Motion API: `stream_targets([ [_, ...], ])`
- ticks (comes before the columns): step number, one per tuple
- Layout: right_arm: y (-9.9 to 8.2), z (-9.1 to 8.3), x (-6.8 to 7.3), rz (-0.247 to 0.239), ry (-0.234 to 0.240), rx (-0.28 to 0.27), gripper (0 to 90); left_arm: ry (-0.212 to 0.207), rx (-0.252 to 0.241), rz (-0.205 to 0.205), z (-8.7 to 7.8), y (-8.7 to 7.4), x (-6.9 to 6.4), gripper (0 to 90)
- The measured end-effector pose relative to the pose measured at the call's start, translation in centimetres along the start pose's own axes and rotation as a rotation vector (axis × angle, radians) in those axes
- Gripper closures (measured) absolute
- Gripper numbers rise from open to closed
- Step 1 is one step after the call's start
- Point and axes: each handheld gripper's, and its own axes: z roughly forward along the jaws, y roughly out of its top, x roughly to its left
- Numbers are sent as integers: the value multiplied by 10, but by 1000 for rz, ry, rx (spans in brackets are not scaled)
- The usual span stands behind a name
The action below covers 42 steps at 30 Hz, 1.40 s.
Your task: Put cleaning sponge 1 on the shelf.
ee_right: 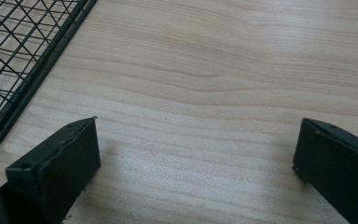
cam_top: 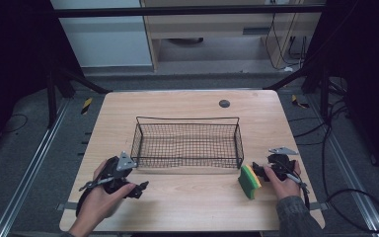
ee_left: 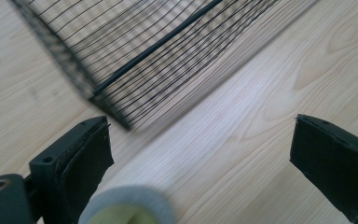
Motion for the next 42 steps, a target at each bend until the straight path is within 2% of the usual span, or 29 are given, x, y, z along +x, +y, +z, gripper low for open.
stream_targets([
  [2,0,0,0,0,0,0,6,19,28,5,-4,-4,10,46],
  [5,0,0,0,0,1,0,6,13,32,-31,-7,-9,17,43],
  [10,0,0,0,-1,5,1,6,23,78,-43,-7,-18,22,39],
  [15,-1,-1,0,0,10,2,6,36,90,-56,-12,-21,30,42],
  [20,-1,-1,0,-1,11,2,4,31,118,-68,-16,-23,38,68],
  [25,-1,-1,0,0,12,2,4,16,167,-81,-14,-28,45,173],
  [29,-1,-1,0,0,11,2,5,-8,211,-95,-13,-32,46,318],
  [35,-1,-1,0,0,11,2,5,-33,266,-132,-11,-37,49,461],
  [42,-1,-1,0,0,11,3,5,-39,308,-151,-2,-40,49,521],
])
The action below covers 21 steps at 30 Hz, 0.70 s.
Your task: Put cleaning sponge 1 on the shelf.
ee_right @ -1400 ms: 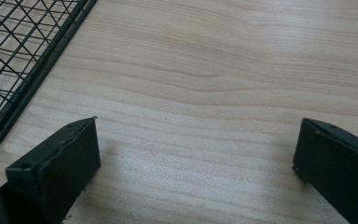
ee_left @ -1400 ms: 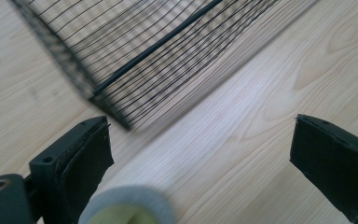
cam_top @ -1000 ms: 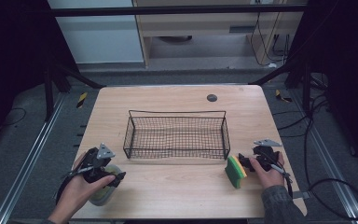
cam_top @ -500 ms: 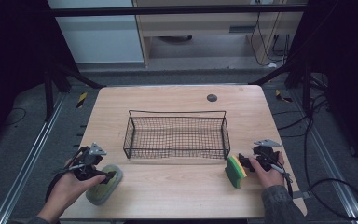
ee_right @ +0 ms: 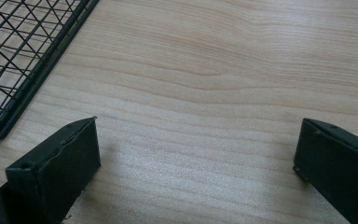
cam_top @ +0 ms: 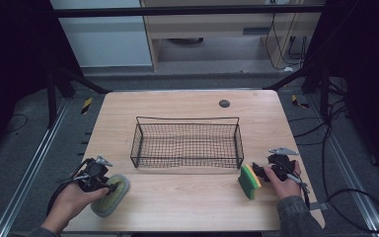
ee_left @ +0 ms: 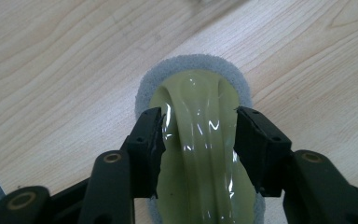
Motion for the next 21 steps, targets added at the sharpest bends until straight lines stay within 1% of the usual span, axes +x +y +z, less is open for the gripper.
stream_targets([
  [3,0,0,0,0,0,0,5,1,20,1,3,0,1,536],
  [4,0,0,0,0,0,0,5,-2,15,-9,4,-1,1,539],
  [9,0,0,0,0,0,0,5,-13,21,-21,6,1,4,579],
  [14,0,0,0,-1,0,0,5,-33,29,-21,9,0,4,621],
  [18,0,0,0,-6,1,0,5,-35,31,0,9,1,3,676],
  [21,0,0,0,-7,0,-1,6,-23,31,29,8,2,2,693],
])
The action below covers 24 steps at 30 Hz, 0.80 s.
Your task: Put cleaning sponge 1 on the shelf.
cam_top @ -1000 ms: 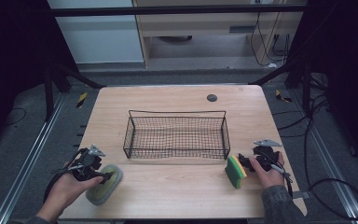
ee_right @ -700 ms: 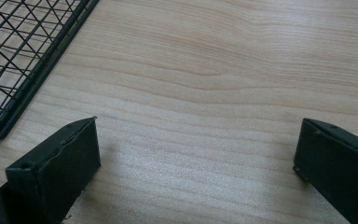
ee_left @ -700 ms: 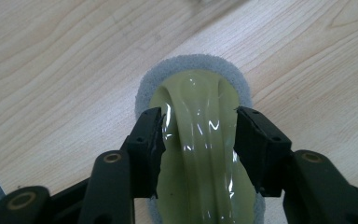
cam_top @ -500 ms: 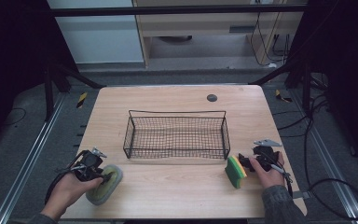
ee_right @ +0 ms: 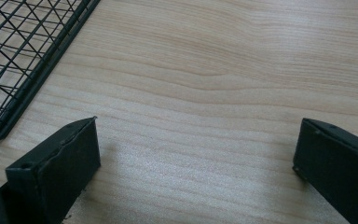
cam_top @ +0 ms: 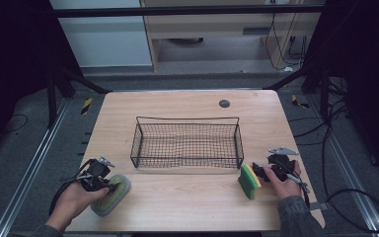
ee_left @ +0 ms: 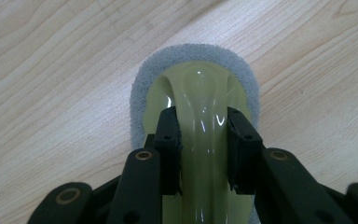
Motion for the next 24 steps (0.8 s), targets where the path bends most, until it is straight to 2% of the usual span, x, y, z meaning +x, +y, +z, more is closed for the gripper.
stream_targets([
  [5,0,0,0,-7,6,-2,6,26,-30,59,-10,2,-3,696],
  [8,0,0,1,-3,12,-1,7,34,-53,75,-17,3,-2,697],
  [15,0,0,1,-6,12,-2,6,55,-88,146,-33,6,-1,697],
  [24,0,0,0,-10,14,0,6,68,-161,200,-44,13,3,697],
])
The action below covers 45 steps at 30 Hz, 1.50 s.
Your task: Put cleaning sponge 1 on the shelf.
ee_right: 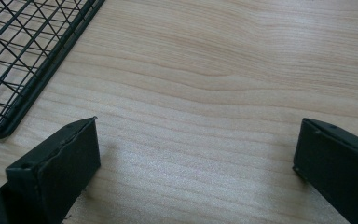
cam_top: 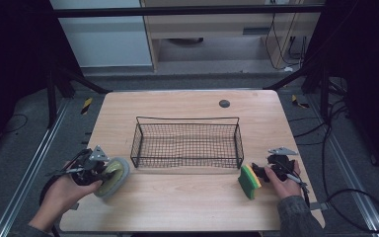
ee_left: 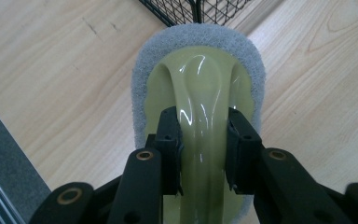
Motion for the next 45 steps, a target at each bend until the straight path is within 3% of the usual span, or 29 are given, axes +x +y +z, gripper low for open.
stream_targets([
  [4,0,0,0,0,0,0,6,36,-21,62,-2,6,3,697],
  [10,0,0,0,0,0,-1,5,58,-61,65,-12,9,14,697],
  [12,0,0,0,-2,4,0,4,80,-78,86,-17,11,17,697],
  [17,-1,0,0,-2,0,0,6,103,-109,84,-28,16,20,697],
  [23,-1,0,0,-6,-2,-3,6,131,-123,117,-40,27,23,697],
  [45,-1,0,0,-7,1,-2,4,141,-150,166,-53,54,28,697],
])
